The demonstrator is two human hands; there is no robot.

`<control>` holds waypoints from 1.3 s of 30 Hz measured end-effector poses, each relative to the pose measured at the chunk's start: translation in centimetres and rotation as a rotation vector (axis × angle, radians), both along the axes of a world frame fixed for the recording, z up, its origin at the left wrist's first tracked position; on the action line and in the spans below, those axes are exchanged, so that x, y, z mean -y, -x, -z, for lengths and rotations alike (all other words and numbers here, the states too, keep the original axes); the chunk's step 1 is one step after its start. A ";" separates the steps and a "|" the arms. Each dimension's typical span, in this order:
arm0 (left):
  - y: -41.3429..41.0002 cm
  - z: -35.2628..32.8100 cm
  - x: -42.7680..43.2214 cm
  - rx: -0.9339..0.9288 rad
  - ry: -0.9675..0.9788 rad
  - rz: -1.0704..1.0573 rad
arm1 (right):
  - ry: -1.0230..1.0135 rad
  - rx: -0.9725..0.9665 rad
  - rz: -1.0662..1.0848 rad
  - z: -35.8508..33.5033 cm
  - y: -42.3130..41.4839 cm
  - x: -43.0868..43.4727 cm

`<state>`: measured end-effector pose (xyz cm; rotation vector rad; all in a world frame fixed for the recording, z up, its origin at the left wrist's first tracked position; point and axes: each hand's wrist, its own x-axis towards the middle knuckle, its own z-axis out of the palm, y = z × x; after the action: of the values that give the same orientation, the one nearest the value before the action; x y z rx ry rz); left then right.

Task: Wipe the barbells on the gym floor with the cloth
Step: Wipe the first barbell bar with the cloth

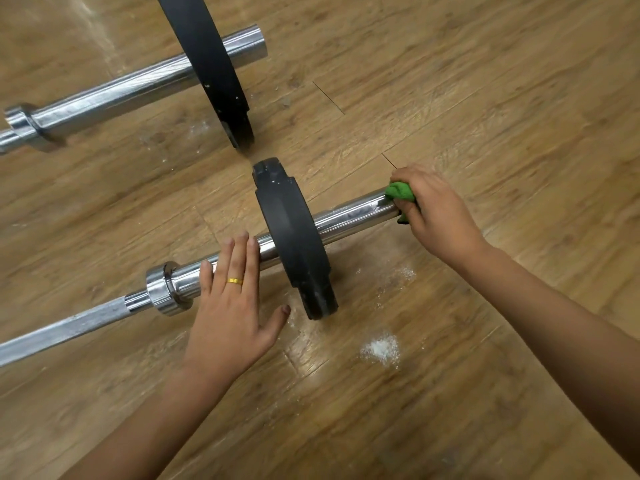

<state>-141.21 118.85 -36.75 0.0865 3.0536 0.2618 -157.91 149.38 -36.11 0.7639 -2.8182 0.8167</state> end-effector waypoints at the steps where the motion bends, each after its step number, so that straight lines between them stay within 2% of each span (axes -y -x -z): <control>1: -0.3 0.0 -0.2 0.006 -0.001 0.000 | -0.020 -0.012 -0.020 -0.1 -0.5 0.2; 5: -1.5 -0.1 -0.6 0.020 -0.013 0.008 | -0.107 0.040 -0.172 -0.3 -0.8 -0.9; 9: -2.5 -0.5 -1.2 0.054 0.002 0.013 | -0.063 0.048 -0.030 -0.4 -1.3 -1.2; 14: -2.2 -1.7 -1.0 0.064 0.002 -0.034 | -0.108 0.060 -0.134 -0.4 -3.4 -0.8; 19: -1.8 -1.3 -1.1 0.087 0.032 -0.029 | -0.047 0.065 0.071 -0.3 -3.3 -0.6; 24: -2.7 -1.2 -1.5 0.077 0.032 -0.025 | -0.106 0.085 -0.100 -0.4 -4.1 -1.1; 28: -3.4 -1.1 -1.7 0.069 0.028 -0.011 | -0.088 0.105 0.098 -0.8 -4.1 -1.4; 33: -4.2 -1.0 -2.0 0.071 0.015 -0.020 | -0.109 0.099 -0.061 -0.7 -5.7 -0.9; 37: -4.9 -1.2 -2.3 0.070 0.007 -0.004 | -0.068 0.097 0.107 -1.3 -5.8 -1.7; 39: -5.3 -1.2 -2.5 0.082 0.001 0.000 | -0.090 0.087 0.062 -1.1 -6.8 -0.9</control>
<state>-135.86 121.32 -35.54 0.0731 2.9721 0.2579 -151.09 150.31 -34.99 0.6644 -2.9574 0.7349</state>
